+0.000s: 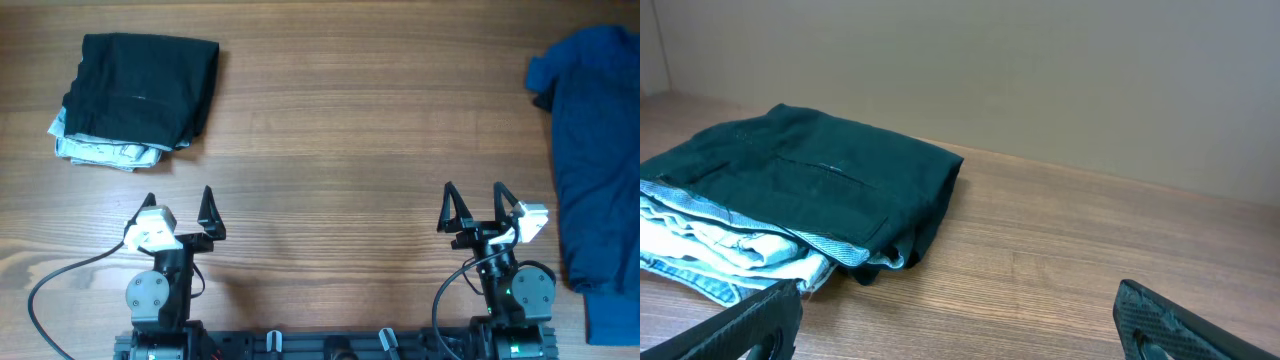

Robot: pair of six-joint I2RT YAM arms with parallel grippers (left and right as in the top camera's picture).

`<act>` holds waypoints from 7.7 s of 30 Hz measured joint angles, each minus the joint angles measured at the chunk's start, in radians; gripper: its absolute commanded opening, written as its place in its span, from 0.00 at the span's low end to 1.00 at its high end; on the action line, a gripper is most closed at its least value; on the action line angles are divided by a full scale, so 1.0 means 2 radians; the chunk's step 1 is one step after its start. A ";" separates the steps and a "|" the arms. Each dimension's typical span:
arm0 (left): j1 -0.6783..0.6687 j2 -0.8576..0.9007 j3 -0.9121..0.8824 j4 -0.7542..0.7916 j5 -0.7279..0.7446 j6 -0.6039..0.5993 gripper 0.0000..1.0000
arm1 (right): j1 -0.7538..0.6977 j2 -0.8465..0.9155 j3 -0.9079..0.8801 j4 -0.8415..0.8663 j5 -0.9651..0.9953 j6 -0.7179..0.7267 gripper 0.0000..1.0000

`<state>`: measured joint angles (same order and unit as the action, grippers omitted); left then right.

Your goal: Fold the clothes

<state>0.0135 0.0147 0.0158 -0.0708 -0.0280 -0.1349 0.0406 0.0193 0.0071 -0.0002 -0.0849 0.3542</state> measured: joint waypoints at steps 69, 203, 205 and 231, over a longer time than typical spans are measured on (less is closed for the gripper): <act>0.000 0.000 0.000 0.000 0.000 0.000 1.00 | 0.000 0.000 0.000 0.000 0.000 0.000 1.00; 0.000 0.000 -0.002 -0.002 0.000 0.000 1.00 | -0.195 1.166 0.876 -0.157 0.181 -0.143 0.11; 0.000 0.000 -0.002 -0.002 0.000 0.000 1.00 | -0.196 1.166 0.876 -0.155 0.185 -0.140 0.04; 0.000 0.000 -0.002 -0.002 0.000 0.000 1.00 | -0.196 1.080 0.876 -0.164 0.187 -0.140 0.39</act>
<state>0.0135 0.0147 0.0128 -0.0738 -0.0280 -0.1345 -0.3504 2.1799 1.7588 -0.3283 0.2890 0.0742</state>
